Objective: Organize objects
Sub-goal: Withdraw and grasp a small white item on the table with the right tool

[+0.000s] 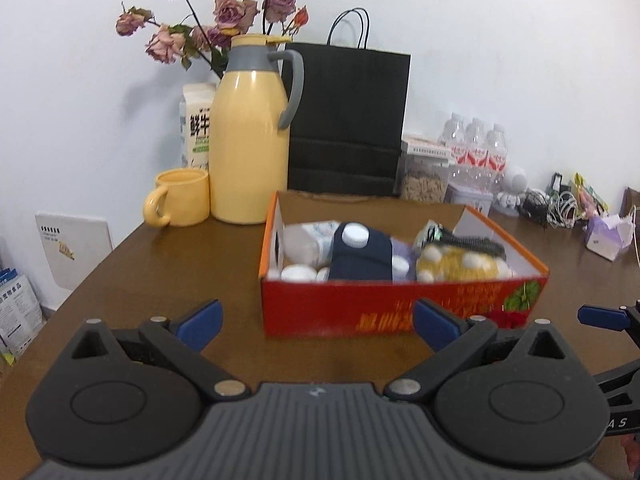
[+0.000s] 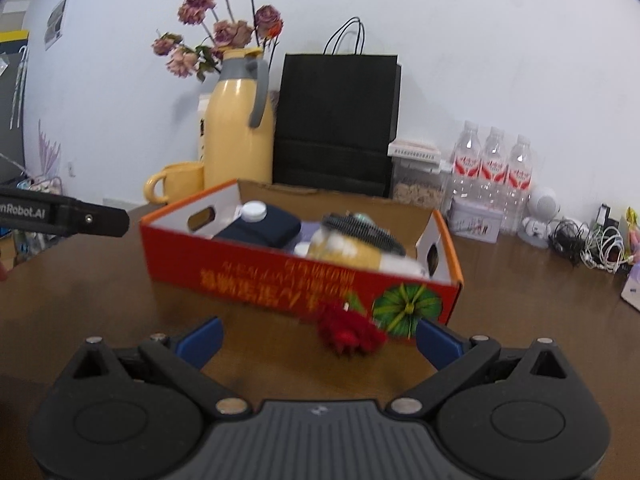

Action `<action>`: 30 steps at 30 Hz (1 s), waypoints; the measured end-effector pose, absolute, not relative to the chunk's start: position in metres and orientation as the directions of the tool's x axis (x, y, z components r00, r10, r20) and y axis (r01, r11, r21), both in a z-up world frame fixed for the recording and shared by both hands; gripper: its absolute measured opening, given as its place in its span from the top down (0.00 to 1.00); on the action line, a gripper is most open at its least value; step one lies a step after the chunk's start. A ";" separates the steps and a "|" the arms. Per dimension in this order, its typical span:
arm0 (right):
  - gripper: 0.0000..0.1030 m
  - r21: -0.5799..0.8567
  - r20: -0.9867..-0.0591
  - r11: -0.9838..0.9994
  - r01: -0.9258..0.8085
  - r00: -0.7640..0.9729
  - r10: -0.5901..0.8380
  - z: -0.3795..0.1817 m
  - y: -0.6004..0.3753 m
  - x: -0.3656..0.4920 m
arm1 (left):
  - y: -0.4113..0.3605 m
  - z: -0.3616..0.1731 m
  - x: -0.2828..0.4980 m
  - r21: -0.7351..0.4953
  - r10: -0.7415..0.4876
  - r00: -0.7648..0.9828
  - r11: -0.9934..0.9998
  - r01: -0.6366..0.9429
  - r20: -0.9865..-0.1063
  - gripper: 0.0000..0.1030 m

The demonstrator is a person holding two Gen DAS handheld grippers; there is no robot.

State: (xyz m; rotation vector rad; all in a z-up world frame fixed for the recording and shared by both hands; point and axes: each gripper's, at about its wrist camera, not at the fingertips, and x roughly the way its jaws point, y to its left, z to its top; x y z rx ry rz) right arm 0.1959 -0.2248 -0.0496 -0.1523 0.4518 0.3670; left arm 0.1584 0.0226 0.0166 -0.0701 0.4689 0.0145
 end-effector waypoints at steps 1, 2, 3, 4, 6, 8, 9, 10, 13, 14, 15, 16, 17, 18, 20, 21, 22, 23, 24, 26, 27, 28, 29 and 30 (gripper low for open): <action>0.00 -0.062 -0.461 0.922 -0.383 0.830 0.313 -0.052 -0.225 0.191 | 0.023 0.015 0.154 -0.059 0.003 0.889 0.998 -0.033 -0.457 0.00; 0.00 -0.062 -0.468 0.921 -0.385 0.826 0.314 -0.054 -0.226 0.188 | 0.024 0.013 0.150 -0.053 0.009 0.887 0.998 -0.038 -0.461 0.00; 0.00 -0.062 -0.475 0.920 -0.387 0.822 0.314 -0.056 -0.226 0.184 | 0.025 0.011 0.145 -0.049 0.012 0.886 0.998 -0.040 -0.464 0.00; 0.00 -0.060 -0.482 0.919 -0.390 0.818 0.315 -0.058 -0.227 0.180 | 0.026 0.010 0.140 -0.048 0.012 0.883 0.998 -0.040 -0.468 0.00; 0.00 -0.049 -0.493 0.917 -0.395 0.808 0.322 -0.061 -0.229 0.172 | 0.028 0.007 0.133 -0.050 0.012 0.878 0.998 -0.041 -0.479 0.00; 0.00 -0.034 -0.506 0.914 -0.404 0.796 0.333 -0.063 -0.232 0.165 | 0.030 0.006 0.125 -0.052 0.013 0.875 0.998 -0.044 -0.484 0.00; 0.00 -0.024 -0.511 0.912 -0.410 0.789 0.342 -0.065 -0.233 0.161 | 0.031 0.005 0.122 -0.054 0.014 0.874 0.997 -0.046 -0.485 0.00; 0.00 -0.014 -0.516 0.909 -0.418 0.781 0.351 -0.066 -0.234 0.158 | 0.032 0.004 0.119 -0.058 0.012 0.873 0.997 -0.046 -0.488 0.00; 0.00 0.012 -0.534 0.899 -0.438 0.757 0.376 -0.070 -0.235 0.151 | 0.033 0.000 0.111 -0.064 0.006 0.867 0.997 -0.044 -0.499 0.00; 0.00 0.019 -0.537 0.898 -0.439 0.753 0.380 -0.071 -0.235 0.149 | 0.033 -0.001 0.109 -0.064 0.005 0.864 0.997 -0.043 -0.503 0.00; 0.00 0.025 -0.541 0.897 -0.441 0.749 0.383 -0.072 -0.236 0.148 | 0.033 -0.002 0.108 -0.063 0.006 0.862 0.997 -0.043 -0.506 0.00; 0.00 0.031 -0.545 0.897 -0.441 0.745 0.385 -0.073 -0.236 0.147 | 0.033 -0.003 0.107 -0.061 0.007 0.860 0.997 -0.044 -0.510 0.00; 0.00 0.037 -0.548 0.898 -0.439 0.742 0.386 -0.075 -0.237 0.145 | 0.033 -0.005 0.105 -0.061 0.008 0.858 0.997 -0.045 -0.514 0.00; 0.00 0.039 -0.552 0.898 -0.439 0.739 0.385 -0.076 -0.237 0.145 | 0.033 -0.006 0.104 -0.062 0.009 0.856 0.997 -0.048 -0.517 0.00; 0.00 0.037 -0.561 0.897 -0.441 0.734 0.384 -0.078 -0.237 0.143 | 0.034 -0.008 0.102 -0.068 0.009 0.851 0.996 -0.052 -0.525 0.00; 0.00 0.033 -0.565 0.897 -0.441 0.732 0.380 -0.080 -0.237 0.142 | 0.035 -0.009 0.101 -0.070 0.009 0.850 0.996 -0.054 -0.527 0.00; 0.02 0.028 -0.570 0.897 -0.441 0.730 0.377 -0.081 -0.237 0.142 | 0.036 -0.010 0.100 -0.073 0.009 0.849 0.996 -0.056 -0.529 0.00; 0.04 0.027 -0.572 0.897 -0.442 0.729 0.376 -0.082 -0.236 0.142 | 0.037 -0.011 0.100 -0.076 0.009 0.847 0.995 -0.058 -0.532 0.00; 0.10 0.032 -0.574 0.895 -0.445 0.725 0.381 -0.082 -0.236 0.142 | 0.037 -0.011 0.099 -0.078 0.010 0.846 0.995 -0.061 -0.534 0.00; 0.20 0.039 -0.579 0.893 -0.449 0.718 0.387 -0.083 -0.235 0.145 | 0.039 -0.012 0.098 -0.081 0.010 0.844 0.995 -0.064 -0.536 0.00; 0.25 0.039 -0.582 0.891 -0.451 0.715 0.388 -0.083 -0.233 0.145 | 0.039 -0.013 0.097 -0.083 0.010 0.843 0.994 -0.065 -0.538 0.00; 0.30 0.040 -0.585 0.888 -0.458 0.710 0.392 -0.084 -0.232 0.146 | 0.040 -0.014 0.097 -0.084 0.011 0.842 0.994 -0.066 -0.539 0.00; 0.33 0.039 -0.590 0.885 -0.465 0.703 0.396 -0.084 -0.230 0.147 | 0.040 -0.014 0.096 -0.086 0.011 0.842 0.994 -0.068 -0.540 0.00; 0.38 0.040 -0.594 0.881 -0.471 0.698 0.400 -0.085 -0.228 0.148 | 0.041 -0.014 0.096 -0.087 0.011 0.841 0.994 -0.068 -0.540 0.00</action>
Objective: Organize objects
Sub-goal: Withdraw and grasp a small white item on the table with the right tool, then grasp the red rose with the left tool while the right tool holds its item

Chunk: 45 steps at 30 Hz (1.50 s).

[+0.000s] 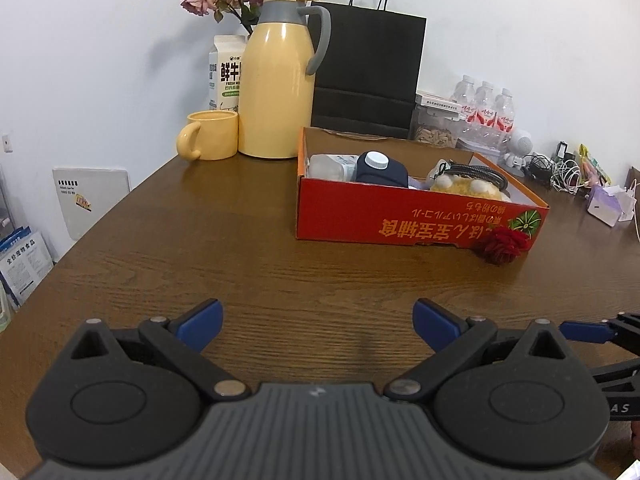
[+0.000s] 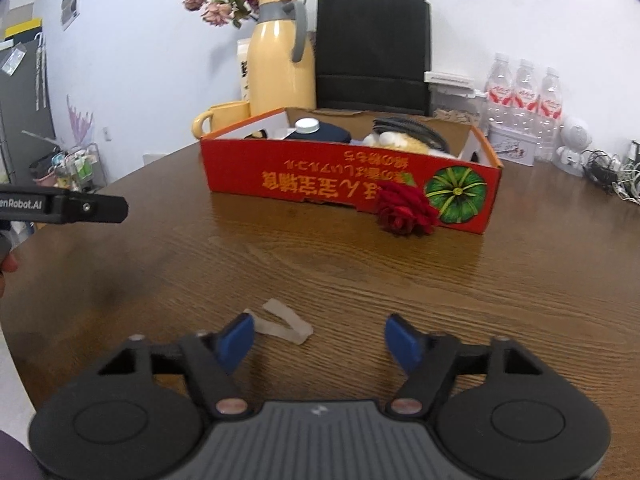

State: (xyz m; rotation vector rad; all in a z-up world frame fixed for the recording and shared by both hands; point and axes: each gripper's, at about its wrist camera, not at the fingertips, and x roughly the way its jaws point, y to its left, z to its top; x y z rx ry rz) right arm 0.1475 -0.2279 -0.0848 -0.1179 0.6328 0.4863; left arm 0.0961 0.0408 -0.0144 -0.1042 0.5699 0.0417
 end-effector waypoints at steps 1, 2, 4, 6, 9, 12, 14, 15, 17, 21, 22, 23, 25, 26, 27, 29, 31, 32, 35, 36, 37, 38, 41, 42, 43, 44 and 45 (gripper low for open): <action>0.46 0.040 -0.599 0.877 -0.478 0.692 0.404 -0.086 -0.225 0.148 | 0.041 -0.015 0.096 -0.088 0.011 0.841 0.994 -0.069 -0.541 0.00; 0.51 0.038 -0.604 0.874 -0.484 0.686 0.406 -0.088 -0.223 0.148 | 0.042 -0.015 0.096 -0.089 0.011 0.841 0.994 -0.070 -0.541 0.00; 0.61 0.020 -0.600 0.876 -0.483 0.695 0.397 -0.089 -0.221 0.148 | 0.042 -0.015 0.096 -0.093 0.010 0.841 0.993 -0.071 -0.541 0.00; 0.80 0.030 -0.597 0.871 -0.490 0.690 0.409 -0.089 -0.221 0.149 | 0.042 -0.015 0.095 -0.094 0.009 0.842 0.993 -0.071 -0.539 0.00; 0.92 -0.002 -0.595 0.864 -0.503 0.695 0.403 -0.089 -0.217 0.146 | 0.042 -0.015 0.095 -0.098 0.007 0.843 0.993 -0.071 -0.538 0.00; 0.94 -0.024 -0.589 0.863 -0.505 0.704 0.396 -0.089 -0.216 0.144 | 0.042 -0.016 0.096 -0.101 0.004 0.844 0.993 -0.068 -0.537 0.00; 0.95 -0.015 -0.575 0.867 -0.499 0.714 0.401 -0.087 -0.219 0.145 | 0.040 -0.016 0.098 -0.101 -0.002 0.844 0.993 -0.062 -0.537 0.00; 0.95 -0.010 -0.566 0.869 -0.495 0.720 0.403 -0.085 -0.221 0.145 | 0.038 -0.016 0.098 -0.100 -0.003 0.843 0.993 -0.060 -0.537 0.00; 0.95 -0.007 -0.544 0.874 -0.486 0.735 0.404 -0.080 -0.224 0.146 | 0.035 -0.017 0.102 -0.097 -0.005 0.841 0.994 -0.056 -0.540 0.00; 0.95 0.002 -0.498 0.884 -0.468 0.766 0.407 -0.068 -0.234 0.151 | 0.023 -0.017 0.112 -0.093 -0.015 0.839 0.995 -0.042 -0.544 0.00; 0.95 0.000 -0.487 0.887 -0.462 0.774 0.404 -0.065 -0.237 0.153 | 0.019 -0.016 0.116 -0.089 -0.017 0.840 0.995 -0.037 -0.542 0.00; 0.95 -0.002 -0.477 0.889 -0.458 0.782 0.401 -0.061 -0.240 0.155 | 0.014 -0.015 0.120 -0.087 -0.021 0.842 0.996 -0.030 -0.539 0.00; 0.95 -0.007 -0.455 0.893 -0.450 0.797 0.398 -0.054 -0.246 0.159 | 0.003 -0.013 0.128 -0.082 -0.026 0.845 0.996 -0.022 -0.534 0.00; 0.95 -0.010 -0.445 0.894 -0.447 0.803 0.397 -0.051 -0.249 0.161 | -0.003 -0.012 0.132 -0.083 -0.033 0.847 0.996 -0.014 -0.531 0.00; 0.95 -0.014 -0.434 0.897 -0.443 0.810 0.394 -0.048 -0.251 0.164 | -0.009 -0.012 0.136 -0.084 -0.038 0.847 0.996 -0.008 -0.530 0.00; 0.95 -0.019 -0.414 0.900 -0.435 0.823 0.389 -0.043 -0.258 0.170 | -0.022 -0.012 0.145 -0.082 -0.050 0.845 0.997 0.007 -0.533 0.00; 0.95 -0.022 -0.397 0.904 -0.426 0.834 0.383 -0.039 -0.265 0.179 | -0.036 -0.012 0.156 -0.079 -0.060 0.842 0.997 0.021 -0.536 0.00; 0.95 -0.024 -0.391 0.906 -0.422 0.838 0.380 -0.038 -0.268 0.182 | -0.042 -0.013 0.161 -0.078 -0.064 0.841 0.997 0.026 -0.538 0.00; 0.95 -0.026 -0.375 0.912 -0.410 0.849 0.371 -0.035 -0.278 0.195 | -0.060 -0.014 0.177 -0.072 -0.071 0.838 0.997 0.038 -0.541 0.00; 0.95 -0.027 -0.370 0.914 -0.405 0.853 0.368 -0.035 -0.281 0.199 | -0.065 -0.015 0.181 -0.070 -0.071 0.837 0.997 0.039 -0.542 0.00; 0.95 -0.029 -0.365 0.915 -0.401 0.857 0.364 -0.034 -0.285 0.204 | -0.071 -0.017 0.187 -0.067 -0.069 0.837 0.997 0.039 -0.543 0.00; 0.95 -0.029 -0.361 0.916 -0.399 0.859 0.363 -0.034 -0.287 0.208 | -0.075 -0.017 0.191 -0.066 -0.068 0.836 0.997 0.038 -0.545 0.00; 0.95 -0.021 -0.350 0.919 -0.394 0.864 0.362 -0.033 -0.295 0.221 | -0.089 -0.023 0.205 -0.055 -0.053 0.826 0.998 0.026 -0.561 0.00; 0.95 -0.018 -0.346 0.920 -0.391 0.866 0.361 -0.034 -0.298 0.225 | -0.094 -0.024 0.210 -0.051 -0.053 0.824 0.998 0.029 -0.564 0.00; 0.95 -0.014 -0.342 0.922 -0.386 0.869 0.359 -0.035 -0.301 0.228 | -0.097 -0.026 0.213 -0.044 -0.050 0.822 0.999 0.031 -0.567 0.00; 0.95 -0.006 -0.338 0.924 -0.383 0.870 0.359 -0.037 -0.303 0.231 | -0.102 -0.027 0.217 -0.032 -0.043 0.820 0.999 0.030 -0.571 0.00; 0.95 0.008 -0.334 0.924 -0.382 0.870 0.363 -0.038 -0.307 0.234 | -0.107 -0.029 0.220 -0.021 -0.037 0.819 0.999 0.031 -0.573 0.00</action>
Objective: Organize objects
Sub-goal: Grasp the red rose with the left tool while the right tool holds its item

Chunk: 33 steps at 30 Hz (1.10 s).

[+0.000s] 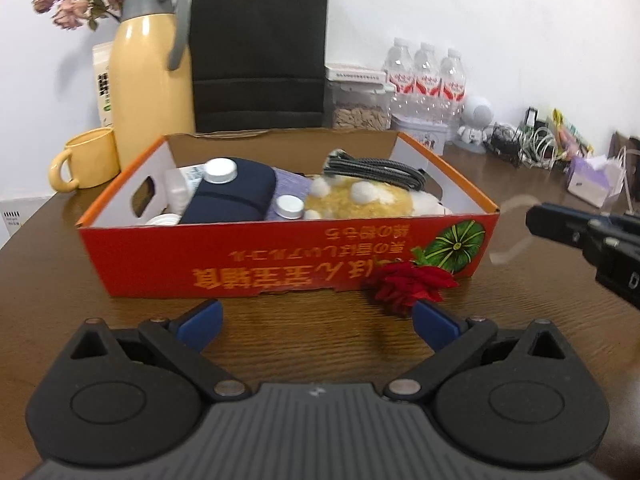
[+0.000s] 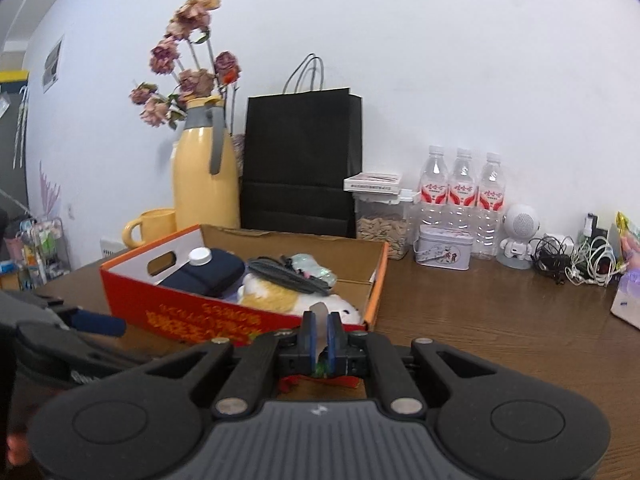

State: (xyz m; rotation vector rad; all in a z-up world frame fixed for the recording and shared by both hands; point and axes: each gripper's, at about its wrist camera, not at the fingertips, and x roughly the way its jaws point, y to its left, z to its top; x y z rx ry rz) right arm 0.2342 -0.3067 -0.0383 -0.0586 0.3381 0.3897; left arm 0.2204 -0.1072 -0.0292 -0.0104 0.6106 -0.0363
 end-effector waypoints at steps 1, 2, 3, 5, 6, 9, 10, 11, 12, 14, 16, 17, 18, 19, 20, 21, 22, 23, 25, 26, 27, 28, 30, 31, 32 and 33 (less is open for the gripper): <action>0.95 0.020 -0.332 0.924 -0.381 0.869 0.366 -0.040 -0.310 0.236 | -0.112 -0.031 0.224 -0.013 -0.034 0.818 0.999 0.033 -0.575 0.00; 0.95 0.030 -0.331 0.924 -0.380 0.869 0.368 -0.041 -0.312 0.238 | -0.117 -0.033 0.228 -0.008 -0.032 0.815 0.999 0.034 -0.578 0.00; 0.95 0.040 -0.330 0.924 -0.380 0.868 0.372 -0.043 -0.314 0.240 | -0.121 -0.036 0.231 -0.006 -0.032 0.813 0.999 0.035 -0.582 0.00; 0.95 0.056 -0.334 0.922 -0.383 0.863 0.378 -0.045 -0.318 0.244 | -0.128 -0.040 0.237 -0.010 -0.035 0.809 0.999 0.036 -0.587 0.00; 0.95 0.058 -0.333 0.922 -0.383 0.863 0.379 -0.046 -0.319 0.244 | -0.131 -0.042 0.239 -0.014 -0.036 0.807 0.999 0.035 -0.590 0.00; 0.95 0.060 -0.329 0.923 -0.379 0.866 0.377 -0.047 -0.321 0.243 | -0.142 -0.046 0.247 -0.022 -0.039 0.806 0.999 0.032 -0.591 0.00; 0.95 0.056 -0.327 0.924 -0.379 0.867 0.375 -0.048 -0.320 0.242 | -0.145 -0.046 0.248 -0.018 -0.036 0.808 0.999 0.032 -0.588 0.00; 0.95 0.053 -0.326 0.924 -0.379 0.868 0.374 -0.049 -0.320 0.241 | -0.148 -0.046 0.249 -0.016 -0.035 0.812 0.999 0.031 -0.582 0.00; 0.95 0.050 -0.326 0.924 -0.380 0.868 0.375 -0.049 -0.319 0.240 | -0.150 -0.046 0.250 -0.014 -0.034 0.817 0.999 0.031 -0.576 0.00; 0.95 0.046 -0.323 0.924 -0.379 0.870 0.372 -0.049 -0.319 0.239 | -0.154 -0.046 0.253 -0.012 -0.028 0.824 1.000 0.026 -0.566 0.00; 0.95 0.043 -0.318 0.926 -0.375 0.873 0.368 -0.049 -0.319 0.237 | -0.157 -0.047 0.258 -0.018 -0.034 0.826 0.999 0.029 -0.563 0.00; 0.95 0.043 -0.316 0.927 -0.372 0.875 0.366 -0.049 -0.319 0.236 | -0.159 -0.048 0.260 -0.016 -0.034 0.824 0.999 0.030 -0.565 0.00; 0.95 0.044 -0.315 0.928 -0.369 0.877 0.364 -0.049 -0.319 0.236 | -0.161 -0.049 0.261 -0.009 -0.030 0.824 1.000 0.030 -0.566 0.00; 0.95 0.045 -0.314 0.929 -0.367 0.878 0.362 -0.050 -0.320 0.236 | -0.163 -0.050 0.261 -0.002 -0.029 0.827 0.999 0.034 -0.561 0.01; 0.95 0.045 -0.314 0.930 -0.365 0.879 0.360 -0.050 -0.320 0.236 | -0.165 -0.050 0.260 0.000 -0.034 0.830 0.999 0.041 -0.556 0.05; 0.95 0.044 -0.314 0.930 -0.364 0.879 0.359 -0.051 -0.320 0.235 | -0.165 -0.050 0.260 0.000 -0.040 0.831 0.999 0.048 -0.555 0.15; 0.95 0.044 -0.315 0.930 -0.364 0.879 0.359 -0.051 -0.320 0.236 | -0.165 -0.051 0.259 -0.003 -0.046 0.829 0.999 0.053 -0.558 0.29; 0.95 0.043 -0.315 0.930 -0.365 0.878 0.360 -0.052 -0.320 0.236 | -0.164 -0.051 0.259 -0.014 -0.060 0.825 0.998 0.063 -0.563 0.39; 0.95 0.042 -0.320 0.930 -0.366 0.877 0.359 -0.054 -0.319 0.237 | -0.162 -0.052 0.260 -0.038 -0.088 0.810 0.996 0.080 -0.580 0.58; 0.95 0.042 -0.322 0.930 -0.366 0.876 0.359 -0.055 -0.319 0.238 | -0.161 -0.052 0.258 -0.043 -0.091 0.812 0.996 0.081 -0.576 0.59; 0.95 0.042 -0.322 0.930 -0.366 0.876 0.360 -0.056 -0.319 0.238 | -0.160 -0.051 0.256 -0.046 -0.093 0.814 0.996 0.081 -0.573 0.59; 0.95 0.042 -0.321 0.929 -0.367 0.876 0.360 -0.056 -0.318 0.238 | -0.158 -0.050 0.254 -0.051 -0.098 0.815 0.995 0.084 -0.571 0.60; 0.95 0.038 -0.316 0.930 -0.365 0.879 0.358 -0.056 -0.317 0.237 | -0.156 -0.047 0.250 -0.051 -0.099 0.820 0.995 0.086 -0.563 0.62; 0.95 0.035 -0.315 0.931 -0.364 0.880 0.356 -0.057 -0.317 0.237 | -0.154 -0.046 0.247 -0.051 -0.098 0.823 0.995 0.084 -0.559 0.62; 0.95 0.032 -0.314 0.932 -0.362 0.881 0.353 -0.057 -0.316 0.236 | -0.152 -0.045 0.246 -0.052 -0.098 0.825 0.995 0.083 -0.557 0.63; 0.95 0.029 -0.312 0.933 -0.360 0.883 0.351 -0.057 -0.315 0.235 | -0.149 -0.043 0.244 -0.054 -0.098 0.826 0.995 0.081 -0.555 0.63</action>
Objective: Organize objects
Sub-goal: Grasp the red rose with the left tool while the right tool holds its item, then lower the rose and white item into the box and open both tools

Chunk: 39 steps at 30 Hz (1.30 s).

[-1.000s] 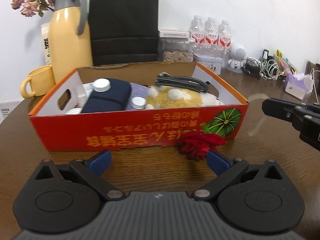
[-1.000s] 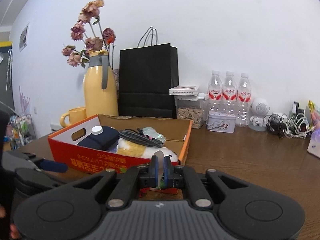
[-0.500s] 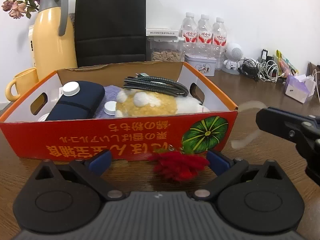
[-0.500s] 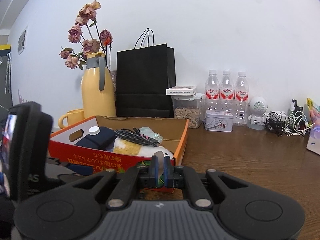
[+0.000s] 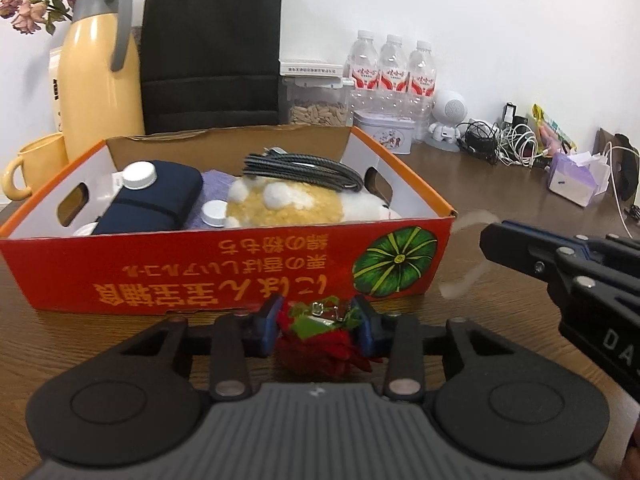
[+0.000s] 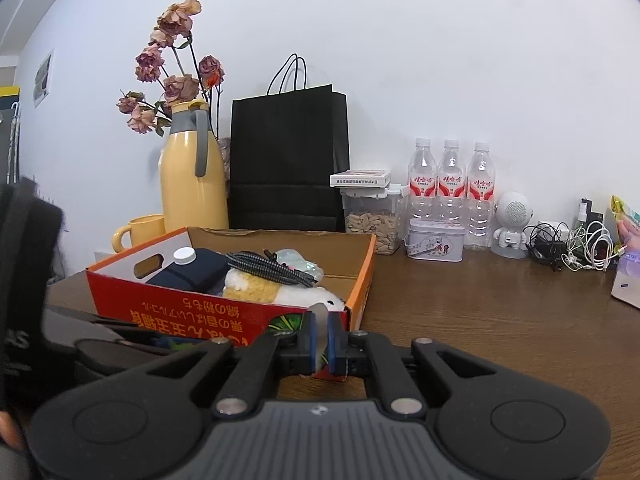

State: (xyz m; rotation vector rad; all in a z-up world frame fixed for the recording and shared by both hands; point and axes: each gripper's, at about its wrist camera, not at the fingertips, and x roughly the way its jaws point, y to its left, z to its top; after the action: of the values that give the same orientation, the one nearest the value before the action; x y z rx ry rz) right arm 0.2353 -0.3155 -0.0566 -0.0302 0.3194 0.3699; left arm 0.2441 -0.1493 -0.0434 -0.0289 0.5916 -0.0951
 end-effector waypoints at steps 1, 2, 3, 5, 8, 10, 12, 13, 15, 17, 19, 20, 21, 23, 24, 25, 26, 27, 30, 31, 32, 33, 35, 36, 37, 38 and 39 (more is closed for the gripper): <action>0.95 0.025 -0.309 0.933 -0.359 0.885 0.349 -0.056 -0.315 0.234 | -0.147 -0.042 0.242 -0.056 -0.097 0.827 0.995 0.079 -0.553 0.64; 0.95 0.021 -0.304 0.934 -0.357 0.888 0.346 -0.056 -0.314 0.233 | -0.144 -0.040 0.240 -0.057 -0.096 0.829 0.995 0.078 -0.551 0.64; 0.95 0.019 -0.298 0.935 -0.355 0.891 0.344 -0.055 -0.313 0.232 | -0.141 -0.038 0.237 -0.059 -0.096 0.831 0.995 0.076 -0.548 0.64; 0.95 0.019 -0.289 0.935 -0.353 0.894 0.343 -0.054 -0.311 0.230 | -0.134 -0.032 0.232 -0.065 -0.097 0.838 0.995 0.074 -0.537 0.64; 0.95 0.015 -0.284 0.934 -0.358 0.894 0.347 -0.050 -0.305 0.227 | -0.125 -0.021 0.224 -0.070 -0.103 0.850 0.995 0.077 -0.517 0.64; 0.95 0.015 -0.276 0.928 -0.372 0.891 0.361 -0.044 -0.298 0.226 | -0.119 -0.011 0.219 -0.073 -0.110 0.860 0.994 0.085 -0.498 0.64; 0.95 0.014 -0.264 0.920 -0.392 0.886 0.381 -0.036 -0.291 0.225 | -0.113 -0.001 0.216 -0.069 -0.114 0.870 0.993 0.092 -0.479 0.64; 0.95 0.015 -0.259 0.915 -0.402 0.883 0.392 -0.031 -0.286 0.226 | -0.109 0.005 0.216 -0.067 -0.112 0.877 0.994 0.091 -0.468 0.64; 0.95 0.004 -0.248 0.907 -0.420 0.879 0.408 -0.021 -0.276 0.229 | -0.101 0.015 0.218 -0.069 -0.111 0.888 0.994 0.089 -0.447 0.64; 0.95 -0.015 -0.237 0.903 -0.429 0.879 0.414 -0.012 -0.265 0.236 | -0.092 0.025 0.223 -0.073 -0.107 0.898 0.994 0.083 -0.426 0.64; 0.95 -0.021 -0.236 0.902 -0.431 0.879 0.414 -0.005 -0.256 0.246 | -0.083 0.033 0.231 -0.071 -0.096 0.909 0.995 0.073 -0.405 0.64; 0.95 -0.025 -0.238 0.902 -0.432 0.879 0.414 -0.002 -0.250 0.252 | -0.078 0.036 0.236 -0.069 -0.088 0.912 0.995 0.066 -0.400 0.64; 0.95 -0.031 -0.239 0.902 -0.430 0.880 0.411 0.001 -0.245 0.258 | -0.074 0.038 0.242 -0.071 -0.082 0.915 0.996 0.059 -0.396 0.64; 0.95 -0.033 -0.243 0.904 -0.427 0.881 0.407 0.004 -0.236 0.273 | -0.064 0.041 0.255 -0.081 -0.080 0.918 0.995 0.052 -0.388 0.64; 0.95 -0.029 -0.246 0.904 -0.426 0.880 0.407 0.004 -0.232 0.280 | -0.061 0.042 0.264 -0.083 -0.077 0.919 0.995 0.048 -0.386 0.64; 0.95 -0.024 -0.250 0.905 -0.424 0.879 0.405 0.004 -0.228 0.287 | -0.057 0.041 0.270 -0.084 -0.075 0.920 0.995 0.046 -0.386 0.64; 0.95 -0.024 -0.254 0.907 -0.421 0.880 0.402 0.004 -0.224 0.295 | -0.055 0.040 0.277 -0.086 -0.074 0.919 0.995 0.044 -0.386 0.64; 0.95 -0.023 -0.258 0.909 -0.416 0.881 0.396 0.003 -0.221 0.302 | -0.053 0.038 0.285 -0.087 -0.075 0.918 0.995 0.044 -0.390 0.64; 0.95 -0.005 -0.270 0.915 -0.403 0.882 0.387 -0.001 -0.217 0.325 | -0.050 0.030 0.310 -0.087 -0.075 0.908 0.995 0.043 -0.413 0.64; 0.95 0.005 -0.274 0.918 -0.397 0.882 0.384 -0.003 -0.217 0.332 | -0.048 0.027 0.317 -0.095 -0.074 0.907 0.995 0.038 -0.414 0.64; 0.95 0.014 -0.277 0.921 -0.390 0.883 0.378 -0.005 -0.217 0.339 | -0.046 0.025 0.322 -0.104 -0.074 0.908 0.994 0.034 -0.413 0.64; 0.95 0.021 -0.282 0.923 -0.385 0.883 0.375 -0.007 -0.218 0.344 | -0.045 0.023 0.325 -0.110 -0.076 0.909 0.993 0.034 -0.410 0.64; 0.95 0.025 -0.294 0.924 -0.380 0.881 0.371 -0.012 -0.220 0.352 | -0.044 0.019 0.332 -0.091 -0.075 0.908 0.995 0.041 -0.412 0.64; 0.95 0.029 -0.301 0.925 -0.378 0.879 0.369 -0.014 -0.221 0.355 | -0.044 0.018 0.334 -0.087 -0.074 0.908 0.995 0.042 -0.411 0.64; 0.95 0.028 -0.308 0.926 -0.377 0.878 0.367 -0.016 -0.221 0.357 | -0.043 0.016 0.336 -0.083 -0.074 0.908 0.996 0.043 -0.412 0.64; 0.95 0.027 -0.315 0.926 -0.376 0.876 0.365 -0.018 -0.222 0.359 | -0.043 0.015 0.337 -0.079 -0.073 0.907 0.996 0.044 -0.415 0.64; 0.94 0.026 -0.323 0.926 -0.377 0.873 0.365 -0.020 -0.223 0.359 | -0.043 0.014 0.338 -0.076 -0.070 0.906 0.996 0.042 -0.417 0.63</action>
State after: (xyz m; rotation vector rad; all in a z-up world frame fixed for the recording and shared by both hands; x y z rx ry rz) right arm 0.3593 -0.2229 -0.0198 -0.0382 0.3294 0.3879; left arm 0.3379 -0.0426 0.0135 -0.0659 0.4332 -0.0578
